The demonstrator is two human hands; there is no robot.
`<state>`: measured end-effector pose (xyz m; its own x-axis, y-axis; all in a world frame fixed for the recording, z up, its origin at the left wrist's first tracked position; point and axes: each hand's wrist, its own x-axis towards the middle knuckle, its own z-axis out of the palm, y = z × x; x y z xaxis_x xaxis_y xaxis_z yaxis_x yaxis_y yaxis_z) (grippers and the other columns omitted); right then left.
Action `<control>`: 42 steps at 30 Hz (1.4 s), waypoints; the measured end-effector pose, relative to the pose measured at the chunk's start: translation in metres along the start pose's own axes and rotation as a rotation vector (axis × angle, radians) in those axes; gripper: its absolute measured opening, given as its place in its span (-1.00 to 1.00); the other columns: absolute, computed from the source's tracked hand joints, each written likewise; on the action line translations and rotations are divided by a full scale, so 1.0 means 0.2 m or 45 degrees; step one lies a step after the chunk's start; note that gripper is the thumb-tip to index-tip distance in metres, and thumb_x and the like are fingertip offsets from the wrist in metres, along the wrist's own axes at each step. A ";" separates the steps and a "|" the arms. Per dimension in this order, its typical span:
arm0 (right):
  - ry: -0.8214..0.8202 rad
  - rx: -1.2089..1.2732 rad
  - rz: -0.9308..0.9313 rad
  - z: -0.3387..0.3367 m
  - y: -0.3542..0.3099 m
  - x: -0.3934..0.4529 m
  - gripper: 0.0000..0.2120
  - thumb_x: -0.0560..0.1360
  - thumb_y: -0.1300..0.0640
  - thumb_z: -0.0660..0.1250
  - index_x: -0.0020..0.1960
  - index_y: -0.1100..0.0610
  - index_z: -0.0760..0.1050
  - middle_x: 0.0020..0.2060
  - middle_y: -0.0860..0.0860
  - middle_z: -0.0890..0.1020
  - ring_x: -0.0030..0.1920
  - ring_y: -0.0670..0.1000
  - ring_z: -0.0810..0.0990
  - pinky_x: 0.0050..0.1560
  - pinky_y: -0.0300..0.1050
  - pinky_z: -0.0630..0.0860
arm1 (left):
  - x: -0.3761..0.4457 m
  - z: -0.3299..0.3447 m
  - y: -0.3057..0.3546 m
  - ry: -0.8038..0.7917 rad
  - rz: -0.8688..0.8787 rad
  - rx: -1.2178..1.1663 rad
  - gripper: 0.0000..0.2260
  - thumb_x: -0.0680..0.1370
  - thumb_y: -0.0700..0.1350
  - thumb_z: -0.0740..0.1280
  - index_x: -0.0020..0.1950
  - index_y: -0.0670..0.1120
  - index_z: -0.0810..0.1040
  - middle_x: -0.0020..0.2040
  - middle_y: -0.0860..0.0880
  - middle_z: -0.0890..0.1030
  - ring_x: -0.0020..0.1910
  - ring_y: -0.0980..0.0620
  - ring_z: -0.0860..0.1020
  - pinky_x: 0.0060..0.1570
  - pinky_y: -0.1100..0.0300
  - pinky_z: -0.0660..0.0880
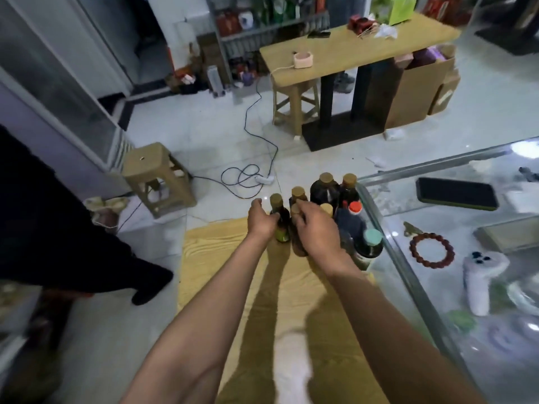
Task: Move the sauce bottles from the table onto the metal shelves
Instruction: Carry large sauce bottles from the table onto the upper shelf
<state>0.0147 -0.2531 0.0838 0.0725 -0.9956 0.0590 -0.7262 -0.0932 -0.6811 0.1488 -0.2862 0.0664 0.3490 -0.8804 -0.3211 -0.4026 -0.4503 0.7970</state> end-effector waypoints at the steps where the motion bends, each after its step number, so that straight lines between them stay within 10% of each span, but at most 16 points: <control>1: 0.003 0.007 0.001 0.01 0.00 0.03 -0.70 0.61 0.14 0.25 0.31 0.20 0.50 0.25 0.13 0.58 0.20 0.18 0.57 0.13 0.04 0.51 | 0.05 0.00 0.00 -0.016 0.019 0.007 -0.40 0.52 -0.27 0.36 0.51 -0.15 0.20 0.48 -0.14 0.32 0.42 -0.12 0.34 0.26 0.17 0.32; 13: -0.228 0.028 0.216 0.14 0.09 0.19 -0.72 0.50 0.17 0.39 0.19 0.08 0.45 0.01 0.12 0.63 0.04 0.19 0.60 0.05 0.13 0.57 | 0.24 0.04 -0.17 -0.245 0.210 -0.006 -0.65 0.39 -0.28 0.48 0.11 -0.01 0.57 0.15 -0.15 0.58 0.09 -0.18 0.59 0.15 -0.11 0.53; 20: -0.210 0.308 0.324 0.19 0.07 0.14 -0.66 0.44 0.24 0.49 0.19 0.13 0.52 0.04 0.05 0.64 0.07 0.05 0.57 0.13 -0.03 0.53 | 0.10 -0.03 -0.25 -0.116 0.195 -0.057 -0.62 0.31 -0.15 0.61 -0.13 -0.11 0.41 0.08 -0.01 0.60 0.01 0.09 0.51 -0.10 0.25 0.43; 24: -0.125 0.502 0.457 0.24 0.06 0.03 -0.65 0.43 0.25 0.50 0.13 0.05 0.48 0.00 -0.02 0.66 0.07 0.01 0.62 0.19 0.03 0.56 | -0.03 -0.09 -0.35 0.006 0.118 -0.137 -0.59 0.33 -0.16 0.59 -0.24 -0.05 0.32 -0.30 0.06 0.49 -0.34 0.14 0.42 -0.37 0.35 0.35; 42: 0.404 0.903 0.240 0.01 -0.45 -0.84 -0.61 0.41 0.40 0.48 0.16 0.08 0.59 -0.05 -0.09 0.71 -0.02 -0.17 0.68 0.04 -0.35 0.53 | -0.72 -0.60 -0.42 -0.245 0.339 -0.500 -0.71 0.26 -0.12 0.64 -0.20 -0.12 0.56 -0.25 0.02 0.70 -0.24 0.12 0.67 -0.21 0.27 0.56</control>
<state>0.0682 -0.0783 0.1338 -0.2833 -0.9586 0.0290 -0.0911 -0.0032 -0.9958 0.2343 -0.1041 0.1075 0.1005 -0.9850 -0.1400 -0.0948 -0.1495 0.9842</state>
